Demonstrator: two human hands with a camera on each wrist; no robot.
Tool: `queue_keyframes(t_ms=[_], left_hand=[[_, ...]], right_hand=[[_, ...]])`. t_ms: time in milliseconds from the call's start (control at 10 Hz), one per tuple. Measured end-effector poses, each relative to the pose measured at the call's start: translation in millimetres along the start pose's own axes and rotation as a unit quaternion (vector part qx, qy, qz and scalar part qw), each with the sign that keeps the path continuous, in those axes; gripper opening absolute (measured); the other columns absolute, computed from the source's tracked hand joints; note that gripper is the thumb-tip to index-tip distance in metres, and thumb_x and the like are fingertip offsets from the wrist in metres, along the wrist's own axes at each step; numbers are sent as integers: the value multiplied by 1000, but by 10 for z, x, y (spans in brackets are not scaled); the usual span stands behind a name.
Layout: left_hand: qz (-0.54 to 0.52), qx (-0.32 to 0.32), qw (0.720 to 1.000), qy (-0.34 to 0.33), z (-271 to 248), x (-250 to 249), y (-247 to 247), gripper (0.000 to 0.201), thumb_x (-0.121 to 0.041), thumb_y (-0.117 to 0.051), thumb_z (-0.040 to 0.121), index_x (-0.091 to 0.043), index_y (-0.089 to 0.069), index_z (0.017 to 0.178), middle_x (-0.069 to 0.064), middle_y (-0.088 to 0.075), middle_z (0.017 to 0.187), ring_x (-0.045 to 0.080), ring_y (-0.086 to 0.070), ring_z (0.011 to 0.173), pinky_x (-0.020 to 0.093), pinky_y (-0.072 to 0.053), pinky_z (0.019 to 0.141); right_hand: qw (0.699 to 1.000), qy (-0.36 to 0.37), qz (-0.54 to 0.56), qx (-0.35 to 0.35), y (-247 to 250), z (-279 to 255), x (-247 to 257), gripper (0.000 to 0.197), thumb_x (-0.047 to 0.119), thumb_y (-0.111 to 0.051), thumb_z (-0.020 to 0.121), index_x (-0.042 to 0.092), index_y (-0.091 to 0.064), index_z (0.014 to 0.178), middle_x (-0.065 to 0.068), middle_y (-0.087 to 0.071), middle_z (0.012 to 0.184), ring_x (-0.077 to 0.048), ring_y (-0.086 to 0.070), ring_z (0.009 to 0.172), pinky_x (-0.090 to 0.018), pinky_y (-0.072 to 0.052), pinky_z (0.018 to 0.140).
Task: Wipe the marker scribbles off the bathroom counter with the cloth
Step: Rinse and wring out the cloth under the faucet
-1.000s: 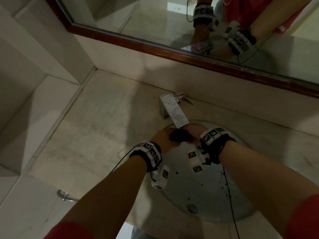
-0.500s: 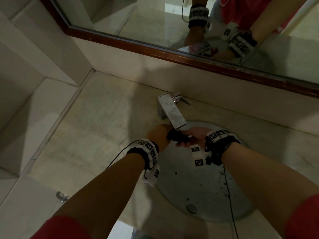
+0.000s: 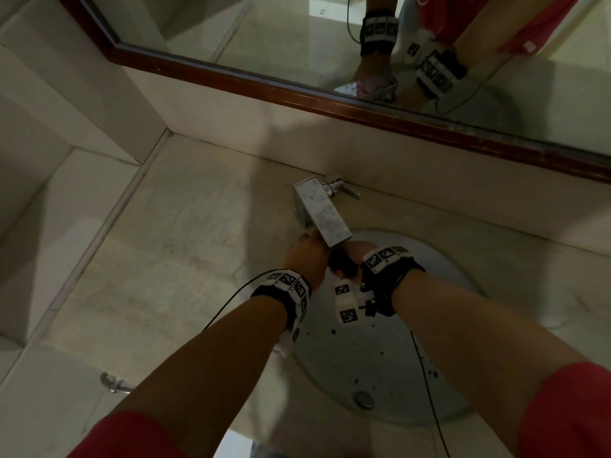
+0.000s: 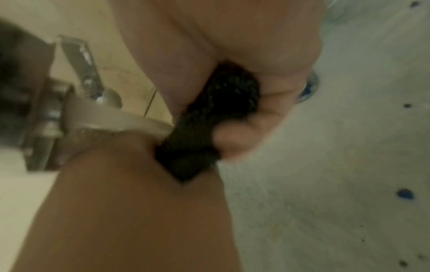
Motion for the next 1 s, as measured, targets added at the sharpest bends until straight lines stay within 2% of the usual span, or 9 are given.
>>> queue_keyframes(t_ms=[100, 200, 300, 400, 600, 700, 800, 900, 1000], left_hand=[[-92, 25, 994, 48, 41, 0, -63, 32, -13, -48, 96, -7, -55, 127, 14, -58, 124, 31, -58, 108, 34, -47, 86], [-232, 80, 965, 98, 24, -28, -106, 20, -20, -54, 92, -8, -65, 103, 13, -67, 100, 27, -64, 86, 33, -51, 76], [-424, 148, 881, 151, -46, -77, -229, 16, -18, -64, 89, -12, -63, 74, 7, -61, 67, 17, -56, 52, 29, -52, 54], [-607, 207, 742, 195, -189, -180, -296, 15, -10, -62, 92, -5, -59, 78, 8, -55, 60, 17, -50, 46, 25, -42, 45], [-756, 282, 565, 172, -335, -328, -355, 20, -7, -48, 98, -11, -49, 78, 1, -46, 56, 12, -43, 45, 21, -38, 42], [-751, 286, 571, 169, -341, -292, -308, 17, -11, -49, 98, -10, -52, 81, 3, -48, 60, 14, -46, 50, 23, -42, 46], [-722, 263, 609, 196, -297, -189, -228, 13, -16, -54, 97, -7, -58, 89, 8, -52, 72, 18, -52, 62, 28, -50, 54], [-666, 200, 679, 235, -199, -49, -156, 10, -9, -57, 95, -2, -61, 100, 10, -57, 79, 17, -54, 67, 23, -52, 53], [-500, 142, 837, 171, -75, 43, -50, 36, -8, -67, 86, -3, -61, 121, 13, -63, 94, 22, -61, 77, 31, -52, 68]], right_hand=[[997, 45, -30, -61, 28, 2, 74, 12, 22, -55, 96, 23, -50, 85, 2, -53, 88, -14, -58, 78, -21, -52, 58], [979, 105, -136, -108, 28, 62, 133, 19, 23, -60, 91, 27, -51, 75, 1, -56, 84, -20, -58, 82, -29, -56, 72], [959, 127, -216, -134, 28, 31, 147, 24, 25, -62, 87, 29, -50, 68, -1, -58, 82, -18, -55, 76, -29, -50, 74], [938, 163, -269, -143, 37, -20, 143, 38, 14, -63, 85, 20, -43, 53, -1, -46, 57, -14, -42, 53, -25, -35, 52], [942, 180, -268, -94, 89, -70, 99, 37, 4, -63, 81, 15, -46, 49, 0, -47, 52, -8, -42, 49, -10, -30, 39], [949, 176, -247, -84, 94, -85, 100, 27, 8, -68, 82, 8, -56, 57, -9, -56, 60, -13, -49, 55, -13, -36, 45], [973, 117, -195, -43, 134, -87, 73, 23, 14, -66, 89, -3, -67, 105, -21, -67, 109, -26, -61, 90, -23, -47, 67], [993, 81, -88, -12, 201, -120, 119, 40, 12, -50, 100, -1, -46, 137, -9, -50, 135, -28, -54, 112, -11, -47, 68], [999, 45, -1, -7, 290, -111, 133, 35, 15, -55, 97, 1, -53, 129, -22, -50, 139, -25, -61, 96, -33, -54, 74]])
Point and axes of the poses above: each hand's wrist, its own z-axis towards the middle knuckle, its own y-axis out of the back of the hand, x = y × z, the point moved 3 cm from there along z, towards the middle knuckle
